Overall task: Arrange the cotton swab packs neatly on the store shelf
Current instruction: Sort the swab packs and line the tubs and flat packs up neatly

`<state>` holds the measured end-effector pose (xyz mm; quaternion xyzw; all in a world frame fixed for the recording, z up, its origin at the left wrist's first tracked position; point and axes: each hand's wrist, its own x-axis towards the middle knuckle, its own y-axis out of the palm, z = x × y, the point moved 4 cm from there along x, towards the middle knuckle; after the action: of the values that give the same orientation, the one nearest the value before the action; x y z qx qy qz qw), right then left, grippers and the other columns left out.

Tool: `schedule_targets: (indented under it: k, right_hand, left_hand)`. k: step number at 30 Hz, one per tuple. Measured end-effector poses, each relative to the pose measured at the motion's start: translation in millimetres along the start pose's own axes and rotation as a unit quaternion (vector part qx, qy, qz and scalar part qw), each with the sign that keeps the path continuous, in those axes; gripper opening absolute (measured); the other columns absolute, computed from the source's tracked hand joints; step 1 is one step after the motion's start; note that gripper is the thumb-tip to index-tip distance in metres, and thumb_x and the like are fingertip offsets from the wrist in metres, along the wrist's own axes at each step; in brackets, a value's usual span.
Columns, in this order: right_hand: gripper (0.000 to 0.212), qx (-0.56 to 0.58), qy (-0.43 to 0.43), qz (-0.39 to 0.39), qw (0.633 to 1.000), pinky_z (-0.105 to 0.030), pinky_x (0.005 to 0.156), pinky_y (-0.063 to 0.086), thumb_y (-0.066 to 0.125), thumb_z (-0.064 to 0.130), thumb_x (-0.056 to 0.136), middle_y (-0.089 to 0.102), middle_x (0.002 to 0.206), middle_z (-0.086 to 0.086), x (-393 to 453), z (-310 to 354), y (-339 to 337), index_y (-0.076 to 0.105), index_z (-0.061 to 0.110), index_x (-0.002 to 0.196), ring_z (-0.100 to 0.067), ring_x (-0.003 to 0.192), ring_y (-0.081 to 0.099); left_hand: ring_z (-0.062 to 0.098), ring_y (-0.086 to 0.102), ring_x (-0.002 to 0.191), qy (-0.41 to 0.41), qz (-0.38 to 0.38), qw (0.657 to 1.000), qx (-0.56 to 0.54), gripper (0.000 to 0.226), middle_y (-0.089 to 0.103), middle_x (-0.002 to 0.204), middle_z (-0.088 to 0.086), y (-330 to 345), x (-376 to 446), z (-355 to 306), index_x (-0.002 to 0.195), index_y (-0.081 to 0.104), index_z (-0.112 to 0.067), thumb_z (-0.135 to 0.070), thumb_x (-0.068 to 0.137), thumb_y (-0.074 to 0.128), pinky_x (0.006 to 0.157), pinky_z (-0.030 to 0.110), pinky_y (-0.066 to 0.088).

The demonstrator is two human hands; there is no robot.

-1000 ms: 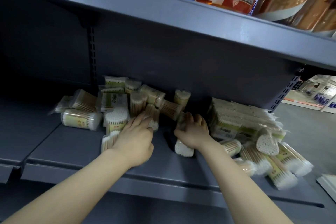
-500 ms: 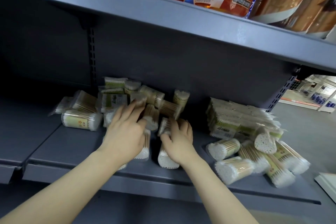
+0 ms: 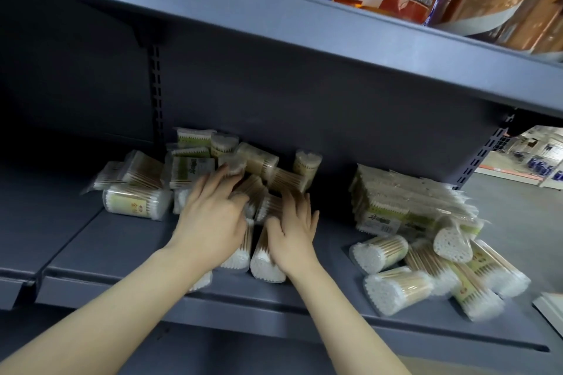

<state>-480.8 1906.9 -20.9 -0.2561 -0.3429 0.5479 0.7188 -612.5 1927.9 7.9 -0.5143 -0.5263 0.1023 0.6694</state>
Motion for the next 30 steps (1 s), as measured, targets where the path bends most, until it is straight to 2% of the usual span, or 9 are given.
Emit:
schedule_targets:
  k: [2, 5, 9, 11, 14, 18, 23, 25, 30]
  right_hand:
    - [0.076, 0.013, 0.0, -0.027, 1.0, -0.034, 0.113, -0.012, 0.021, 0.035, 0.074, 0.008, 0.156, -0.004, 10, -9, -7, 0.016, 0.013, 0.147, -0.017, 0.144, -0.004]
    - [0.075, 0.067, 0.017, -0.067, 0.995, -0.039, 0.118, 0.008, 0.027, 0.043, 0.079, 0.015, 0.155, -0.007, 35, -24, -18, 0.021, 0.012, 0.147, -0.021, 0.143, 0.008]
    - [0.066, 0.091, 0.043, -0.06, 0.993, -0.037, 0.117, 0.014, 0.042, 0.027, 0.096, 0.0, 0.157, -0.006, 65, -38, -27, 0.005, 0.015, 0.149, -0.02, 0.144, 0.004]
    - [0.069, 0.106, 0.057, -0.061, 0.991, -0.037, 0.116, 0.018, 0.043, 0.028, 0.097, -0.002, 0.156, -0.006, 79, -43, -29, 0.0, 0.016, 0.149, -0.023, 0.143, 0.007]
    - [0.072, 0.147, 0.098, -0.051, 0.983, -0.044, 0.113, 0.025, 0.044, 0.034, 0.096, -0.007, 0.156, -0.005, 95, -49, -24, -0.004, 0.024, 0.149, -0.027, 0.143, 0.012]
    - [0.073, 0.203, 0.124, -0.036, 0.971, -0.041, 0.11, 0.03, 0.044, 0.034, 0.095, -0.007, 0.156, -0.006, 104, -55, -16, -0.008, 0.031, 0.147, -0.03, 0.141, 0.016]
    - [0.073, 0.205, 0.097, -0.015, 0.974, -0.031, 0.096, 0.036, 0.044, 0.035, 0.095, 0.018, 0.154, -0.005, 110, -57, -10, -0.008, 0.035, 0.146, -0.026, 0.134, 0.034]
    - [0.072, 0.201, 0.09, -0.012, 0.976, -0.029, 0.094, 0.037, 0.044, 0.035, 0.095, 0.021, 0.153, -0.004, 111, -58, -10, -0.006, 0.035, 0.146, -0.025, 0.133, 0.036]
    - [0.066, 0.174, 0.065, -0.054, 0.981, -0.036, 0.106, 0.034, 0.048, 0.03, 0.095, 0.015, 0.153, -0.007, 106, -52, -23, 0.008, 0.029, 0.148, -0.026, 0.136, 0.028]
  left_hand:
    - [0.034, 0.05, 0.117, -0.006, -0.005, 1.0, -0.003, 0.041, 0.067, 0.109, 0.012, -2, 3, 0, 0.078, 0.073, -0.012, -0.026, 0.073, 0.034, 0.093, 0.054, 0.042]
    - [0.038, 0.057, 0.112, -0.012, -0.017, 1.0, -0.004, 0.04, 0.068, 0.107, 0.011, -3, 7, 4, 0.077, 0.073, -0.013, -0.026, 0.077, 0.036, 0.092, 0.054, 0.042]
    - [0.037, 0.059, 0.108, -0.007, -0.027, 1.0, 0.002, 0.039, 0.069, 0.103, 0.008, -2, 14, 8, 0.078, 0.074, -0.015, -0.028, 0.076, 0.037, 0.087, 0.053, 0.046]
    - [0.036, 0.061, 0.105, 0.005, -0.022, 1.0, 0.018, 0.04, 0.069, 0.101, 0.006, 0, 19, 8, 0.078, 0.074, -0.016, -0.029, 0.075, 0.037, 0.083, 0.052, 0.049]
    - [0.037, 0.061, 0.105, 0.012, -0.013, 1.0, 0.022, 0.039, 0.069, 0.1, 0.006, 4, 26, 10, 0.08, 0.074, -0.016, -0.031, 0.075, 0.038, 0.079, 0.054, 0.051]
    - [0.039, 0.059, 0.106, 0.013, -0.009, 1.0, 0.015, 0.037, 0.068, 0.102, 0.011, 9, 31, 10, 0.079, 0.072, -0.016, -0.032, 0.076, 0.039, 0.079, 0.056, 0.051]
    - [0.037, 0.06, 0.107, 0.018, 0.013, 0.999, 0.047, 0.037, 0.068, 0.102, 0.009, 16, 33, 7, 0.076, 0.072, -0.02, -0.034, 0.075, 0.038, 0.081, 0.05, 0.05]
    - [0.037, 0.06, 0.107, 0.018, 0.022, 0.998, 0.053, 0.038, 0.068, 0.102, 0.008, 17, 34, 6, 0.076, 0.072, -0.02, -0.034, 0.074, 0.037, 0.081, 0.049, 0.05]
    - [0.038, 0.058, 0.11, 0.01, 0.027, 0.999, 0.018, 0.037, 0.067, 0.103, 0.009, 14, 34, 6, 0.076, 0.071, -0.018, -0.033, 0.074, 0.038, 0.083, 0.052, 0.048]
